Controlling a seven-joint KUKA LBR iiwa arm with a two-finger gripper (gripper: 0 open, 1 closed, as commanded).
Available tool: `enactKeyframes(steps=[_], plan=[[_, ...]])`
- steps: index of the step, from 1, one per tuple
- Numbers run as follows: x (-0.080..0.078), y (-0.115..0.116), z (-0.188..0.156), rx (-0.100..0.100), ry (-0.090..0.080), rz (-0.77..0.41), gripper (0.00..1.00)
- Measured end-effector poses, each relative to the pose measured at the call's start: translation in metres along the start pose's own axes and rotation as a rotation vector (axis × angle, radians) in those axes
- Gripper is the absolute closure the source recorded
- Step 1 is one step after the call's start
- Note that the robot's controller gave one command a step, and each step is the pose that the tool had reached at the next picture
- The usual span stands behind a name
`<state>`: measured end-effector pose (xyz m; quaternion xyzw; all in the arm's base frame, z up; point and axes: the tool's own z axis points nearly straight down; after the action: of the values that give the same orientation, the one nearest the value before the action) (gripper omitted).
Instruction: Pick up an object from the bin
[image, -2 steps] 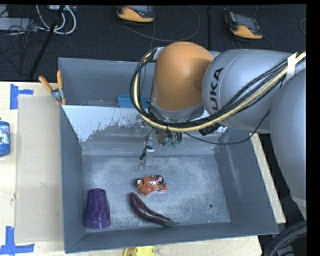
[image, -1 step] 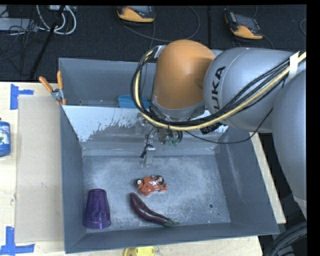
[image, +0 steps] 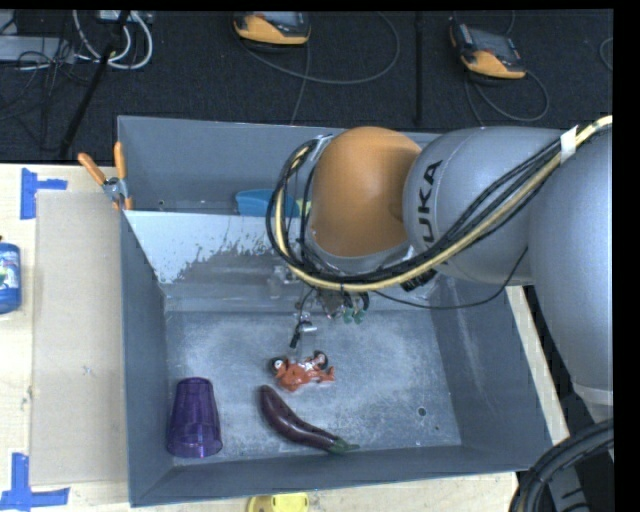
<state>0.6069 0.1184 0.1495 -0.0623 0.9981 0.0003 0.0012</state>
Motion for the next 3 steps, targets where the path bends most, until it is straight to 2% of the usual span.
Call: enactKeyframes(steps=[1,2,3], plan=[[0.043,-0.031,0.005,0.002,0.007,0.001,0.0],[0.038,-0.026,0.004,0.0,0.002,-0.024,0.0],[0.049,-0.029,0.08,0.0,0.003,0.088,0.0]])
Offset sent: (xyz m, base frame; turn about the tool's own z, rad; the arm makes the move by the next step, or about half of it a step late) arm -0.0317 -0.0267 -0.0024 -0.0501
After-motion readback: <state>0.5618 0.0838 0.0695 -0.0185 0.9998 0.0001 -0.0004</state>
